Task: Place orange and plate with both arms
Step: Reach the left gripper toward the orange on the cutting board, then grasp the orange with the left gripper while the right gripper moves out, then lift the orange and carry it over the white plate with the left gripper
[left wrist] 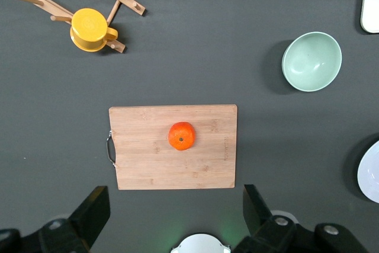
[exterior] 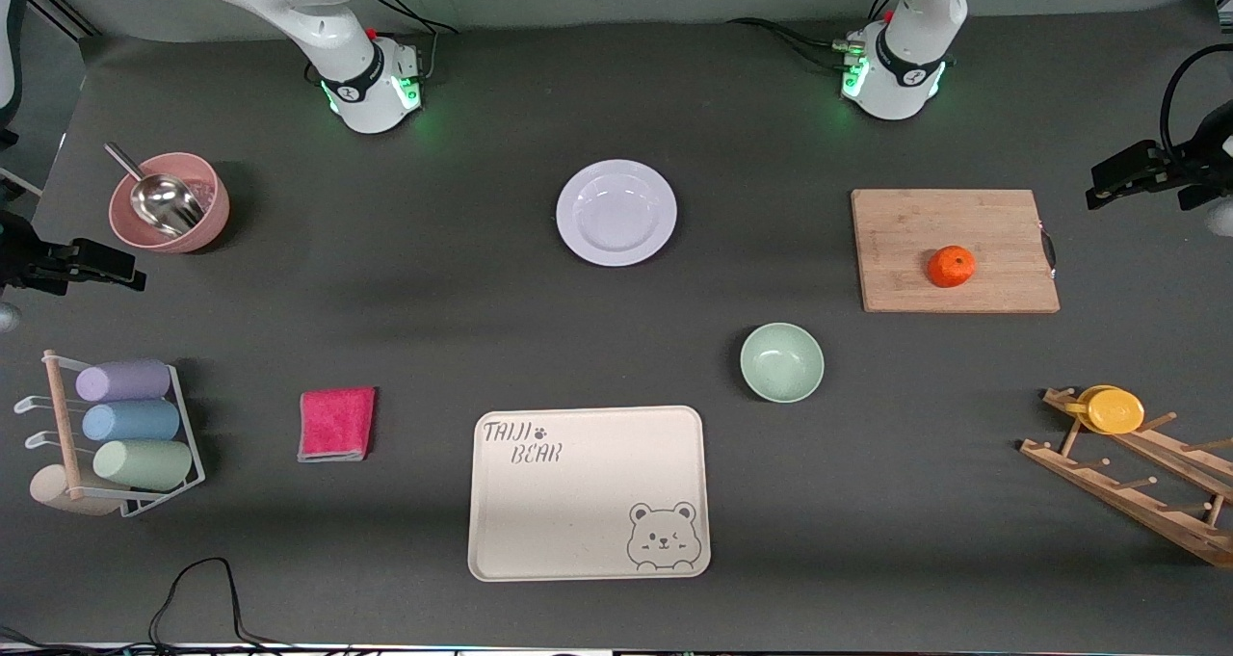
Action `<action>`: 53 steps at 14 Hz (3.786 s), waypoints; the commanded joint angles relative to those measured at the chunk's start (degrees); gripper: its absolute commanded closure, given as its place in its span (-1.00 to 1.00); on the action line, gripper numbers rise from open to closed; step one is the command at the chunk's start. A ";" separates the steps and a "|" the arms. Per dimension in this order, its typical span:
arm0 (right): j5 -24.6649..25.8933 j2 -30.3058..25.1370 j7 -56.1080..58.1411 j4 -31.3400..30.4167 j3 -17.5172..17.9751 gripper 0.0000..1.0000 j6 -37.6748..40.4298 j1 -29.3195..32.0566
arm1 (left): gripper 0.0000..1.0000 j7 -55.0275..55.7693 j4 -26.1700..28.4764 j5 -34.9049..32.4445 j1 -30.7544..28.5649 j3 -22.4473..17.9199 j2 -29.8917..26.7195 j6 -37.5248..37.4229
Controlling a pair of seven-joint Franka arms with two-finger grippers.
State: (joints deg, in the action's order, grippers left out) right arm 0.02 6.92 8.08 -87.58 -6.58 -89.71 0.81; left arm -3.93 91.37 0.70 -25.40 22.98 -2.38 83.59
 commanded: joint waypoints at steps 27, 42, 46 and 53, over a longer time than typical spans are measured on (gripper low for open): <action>-2.48 -22.12 -8.85 -27.99 0.51 -1.00 -7.85 -6.86 | -1.00 -0.64 60.86 1.94 0.00 -0.31 2.81 66.88; -40.41 -25.12 -0.28 -47.75 -0.54 -1.00 -17.94 -8.72 | -1.00 0.50 60.86 -3.16 -2.90 -0.39 6.42 69.34; -58.16 -23.63 15.26 -58.91 -0.98 -1.00 -23.84 -8.64 | -0.26 2.18 60.86 -3.16 -2.63 -0.39 6.77 69.87; -77.88 -7.74 46.11 -64.12 -1.07 -1.00 -22.70 -8.81 | 0.71 2.35 58.05 -3.16 -2.46 -0.31 5.28 64.35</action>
State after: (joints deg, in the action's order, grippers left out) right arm -73.25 -7.09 44.85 -151.89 -7.15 -112.75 -7.28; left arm -3.15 151.20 -1.49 -27.84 22.47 4.17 151.43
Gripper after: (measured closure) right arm 0.000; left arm 0.304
